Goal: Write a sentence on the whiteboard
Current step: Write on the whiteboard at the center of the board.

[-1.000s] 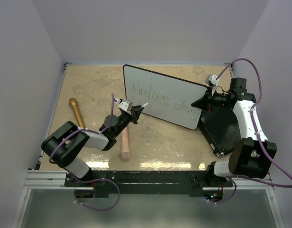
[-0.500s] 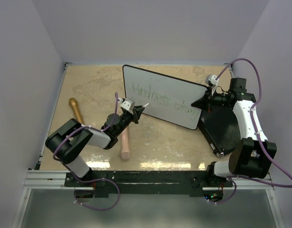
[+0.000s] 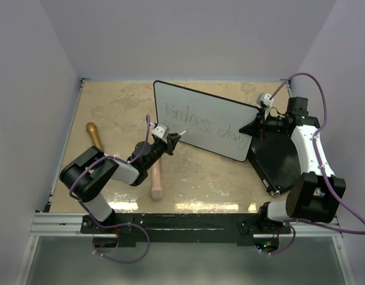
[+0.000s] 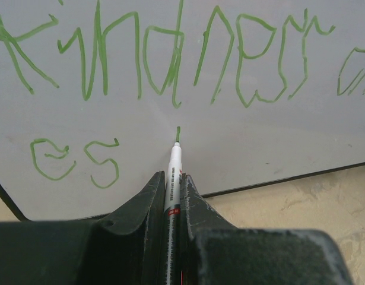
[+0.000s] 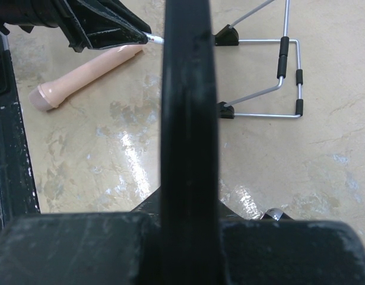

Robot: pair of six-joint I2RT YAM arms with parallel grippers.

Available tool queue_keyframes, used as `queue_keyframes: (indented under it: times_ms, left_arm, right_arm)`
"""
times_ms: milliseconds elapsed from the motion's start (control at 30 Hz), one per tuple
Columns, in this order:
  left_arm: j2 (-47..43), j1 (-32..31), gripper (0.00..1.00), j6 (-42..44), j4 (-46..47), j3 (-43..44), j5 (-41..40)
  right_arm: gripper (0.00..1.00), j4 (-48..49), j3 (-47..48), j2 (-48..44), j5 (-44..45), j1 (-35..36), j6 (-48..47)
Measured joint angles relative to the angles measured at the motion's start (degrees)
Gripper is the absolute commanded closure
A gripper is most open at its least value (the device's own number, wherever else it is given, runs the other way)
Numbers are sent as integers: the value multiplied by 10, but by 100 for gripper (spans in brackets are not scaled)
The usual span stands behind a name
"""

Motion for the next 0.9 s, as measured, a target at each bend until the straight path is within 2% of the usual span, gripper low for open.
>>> queue_keyframes:
  times_ms: [900]
  left_arm:
    - [33,3,100,-2,-19,3,28]
  right_arm:
    - [100,3,0,0,0,0,-3]
